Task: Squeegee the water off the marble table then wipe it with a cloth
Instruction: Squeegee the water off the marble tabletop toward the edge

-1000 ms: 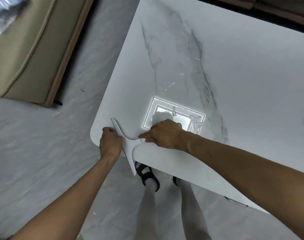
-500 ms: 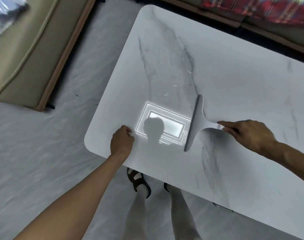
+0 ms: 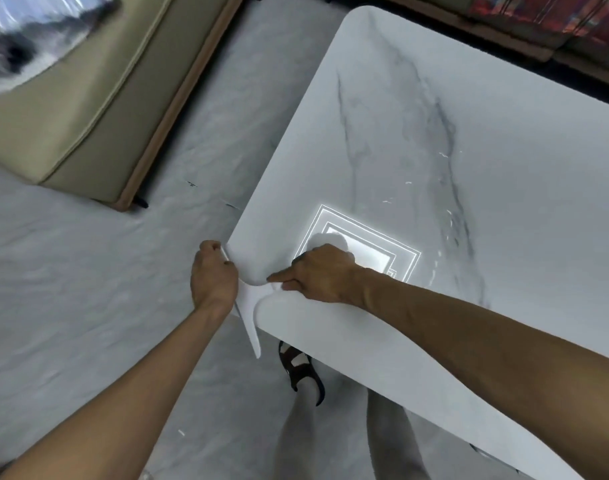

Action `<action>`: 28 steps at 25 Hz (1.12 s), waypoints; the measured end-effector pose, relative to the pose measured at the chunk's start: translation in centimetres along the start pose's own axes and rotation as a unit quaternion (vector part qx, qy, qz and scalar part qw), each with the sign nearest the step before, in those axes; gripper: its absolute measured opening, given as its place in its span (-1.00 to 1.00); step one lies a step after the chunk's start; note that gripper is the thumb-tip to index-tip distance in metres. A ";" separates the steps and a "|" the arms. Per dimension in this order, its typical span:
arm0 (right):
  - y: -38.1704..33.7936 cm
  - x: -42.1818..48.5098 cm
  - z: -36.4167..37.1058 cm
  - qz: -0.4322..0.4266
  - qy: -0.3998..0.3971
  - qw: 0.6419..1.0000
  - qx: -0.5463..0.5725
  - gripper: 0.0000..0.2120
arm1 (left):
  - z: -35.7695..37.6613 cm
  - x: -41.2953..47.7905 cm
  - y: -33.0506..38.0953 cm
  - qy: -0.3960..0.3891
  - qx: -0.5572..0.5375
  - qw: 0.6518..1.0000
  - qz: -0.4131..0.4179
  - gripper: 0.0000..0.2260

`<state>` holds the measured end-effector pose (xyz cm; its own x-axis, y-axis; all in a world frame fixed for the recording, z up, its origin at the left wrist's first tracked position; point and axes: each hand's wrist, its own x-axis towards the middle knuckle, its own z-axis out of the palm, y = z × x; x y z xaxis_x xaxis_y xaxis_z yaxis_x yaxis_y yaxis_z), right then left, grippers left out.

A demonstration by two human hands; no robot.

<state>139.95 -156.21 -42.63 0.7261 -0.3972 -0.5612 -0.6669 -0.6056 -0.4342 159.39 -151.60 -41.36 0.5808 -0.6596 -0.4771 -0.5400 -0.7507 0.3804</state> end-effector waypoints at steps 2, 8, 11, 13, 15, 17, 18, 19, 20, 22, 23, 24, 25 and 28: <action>2.0 0.3 -0.4 0.003 0.041 0.999 0.000 -0.64 | 0.6 0.2 0.5 -0.023 0.010 1.000 -0.007 -0.65; 16.4 -12.6 -2.6 0.168 0.146 0.972 0.080 -0.64 | 6.8 -2.4 8.4 -0.139 0.055 0.986 0.078 -0.48; 21.1 -21.2 -1.3 0.253 0.135 0.954 0.093 -0.64 | 11.0 -3.5 13.9 -0.157 0.134 0.962 0.178 -0.43; 23.1 -27.0 -0.5 0.310 0.126 0.939 0.082 -0.66 | 13.8 -4.0 17.2 -0.163 0.208 0.943 0.202 -0.27; 24.6 -31.2 -0.7 0.355 0.129 0.924 0.059 -0.68 | 16.1 -4.2 19.3 -0.177 0.270 0.929 0.179 -0.04; 26.0 -31.9 -2.4 0.374 0.158 0.912 0.058 -0.69 | 17.8 -4.1 20.0 -0.177 0.296 0.925 0.162 0.06; 26.8 -30.8 -3.7 0.371 0.197 0.903 0.089 -0.68 | 18.4 -4.1 20.0 -0.174 0.306 0.922 0.162 0.09; 27.8 -28.6 -5.4 0.362 0.236 0.893 0.124 -0.66 | 19.0 -4.0 20.0 -0.168 0.317 0.919 0.166 0.12; 28.7 -25.7 -7.1 0.350 0.267 0.885 0.153 -0.65 | 19.4 -3.9 19.8 -0.161 0.329 0.915 0.171 0.14; 30.1 -18.8 -10.4 0.340 0.287 0.875 0.188 -0.62 | 19.8 -3.5 19.6 -0.153 0.343 0.910 0.177 0.17; 30.5 -15.7 -11.9 0.331 0.290 0.876 0.197 -0.60 | 20.0 -3.4 19.4 -0.149 0.348 0.908 0.179 0.17; 30.8 -13.2 -12.7 0.322 0.293 0.878 0.198 -0.58 | 20.1 -3.3 19.4 -0.147 0.352 0.907 0.180 0.17; 30.9 -11.5 -13.1 0.315 0.290 0.883 0.193 -0.57 | 20.2 -3.3 19.4 -0.146 0.356 0.905 0.180 0.17; 31.0 -12.2 -10.7 0.309 0.258 0.902 0.155 -0.58 | 20.0 -3.3 19.5 -0.146 0.376 0.896 0.184 0.16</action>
<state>112.23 -177.52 -41.67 0.1268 -0.9097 -0.3954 -0.9280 0.0320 -0.3712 134.73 -163.32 -48.17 0.1548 -0.7371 -0.6578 -0.9839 -0.1753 -0.0351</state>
